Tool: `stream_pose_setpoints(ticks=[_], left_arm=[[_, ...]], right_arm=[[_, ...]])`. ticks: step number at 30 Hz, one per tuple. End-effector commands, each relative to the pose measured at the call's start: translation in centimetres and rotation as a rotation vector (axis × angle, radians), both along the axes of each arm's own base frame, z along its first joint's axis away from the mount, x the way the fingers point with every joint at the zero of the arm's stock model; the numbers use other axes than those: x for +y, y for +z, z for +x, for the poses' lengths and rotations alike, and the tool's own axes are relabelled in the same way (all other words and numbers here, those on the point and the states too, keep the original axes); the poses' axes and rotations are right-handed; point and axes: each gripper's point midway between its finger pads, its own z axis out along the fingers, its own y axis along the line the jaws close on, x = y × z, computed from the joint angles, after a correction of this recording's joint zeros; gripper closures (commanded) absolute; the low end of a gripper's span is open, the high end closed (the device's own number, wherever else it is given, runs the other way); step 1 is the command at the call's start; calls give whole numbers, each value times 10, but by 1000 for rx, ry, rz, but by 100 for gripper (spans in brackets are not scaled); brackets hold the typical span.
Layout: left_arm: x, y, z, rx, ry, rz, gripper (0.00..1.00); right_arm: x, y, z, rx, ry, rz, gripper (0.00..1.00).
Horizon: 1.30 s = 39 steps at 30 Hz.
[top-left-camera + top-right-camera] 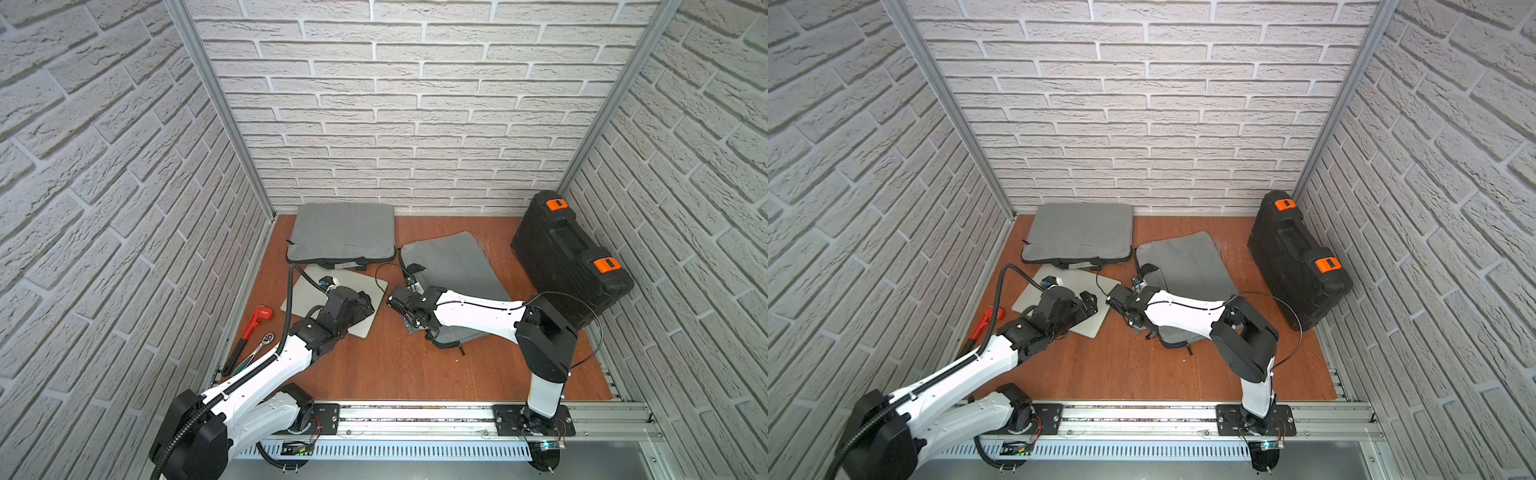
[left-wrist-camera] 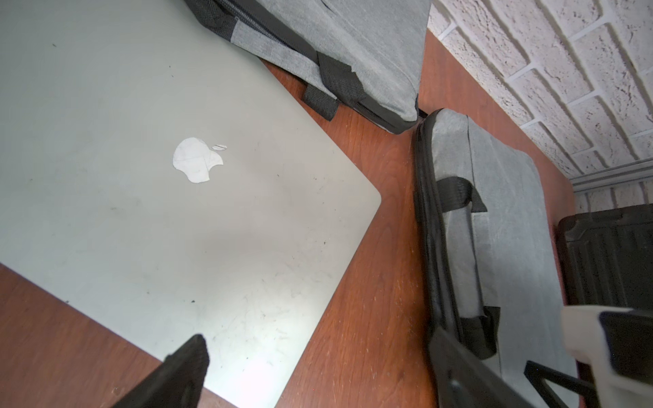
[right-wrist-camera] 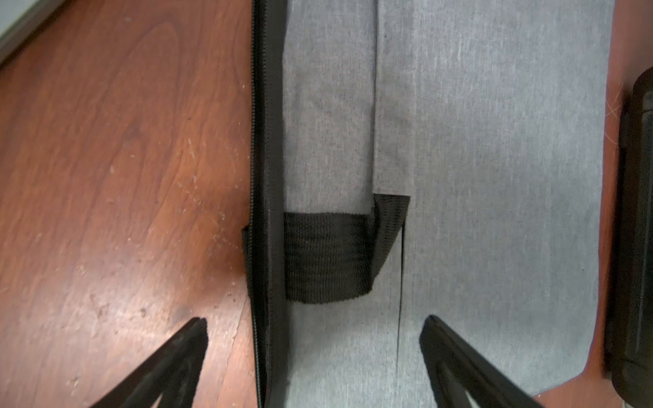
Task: Open the zippered laptop bag and take out the laptop
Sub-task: Open the zippered laptop bag at the center of the board.
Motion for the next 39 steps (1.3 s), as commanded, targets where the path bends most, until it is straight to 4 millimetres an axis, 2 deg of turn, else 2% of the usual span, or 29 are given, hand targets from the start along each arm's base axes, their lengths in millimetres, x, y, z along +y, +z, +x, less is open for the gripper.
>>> stream_pose_setpoints(ticks=[1,4,9,18,22,25,27,28,34,39], left_arm=[[3,5,5,-19,15,10,2],[3,5,6,-20,15,11,2],[5,3,6,-16,22,14,2],[9,2,8,-18,43,24,2],[12,3,9,-28,56,23,2],[14,6,12,-51,62,23,3],[14,9,14,-67,68,18,4],[14,9,15,-72,70,16,5],[10,18,23,-131,58,4,7],[4,20,31,-144,39,1,8]], right_arm=[[-9,0,10,-19,-20,-43,14],[-14,-3,12,-19,-37,-39,24],[-24,-7,14,-22,-65,-40,33],[-31,-12,22,-44,-73,-92,35],[-32,-5,30,-92,-89,-96,51],[-33,4,37,-139,-106,-100,72],[-35,10,42,-169,-118,-108,92],[-37,13,43,-183,-126,-113,94],[-39,35,50,-251,-125,-102,94],[-40,64,52,-303,-101,-55,94]])
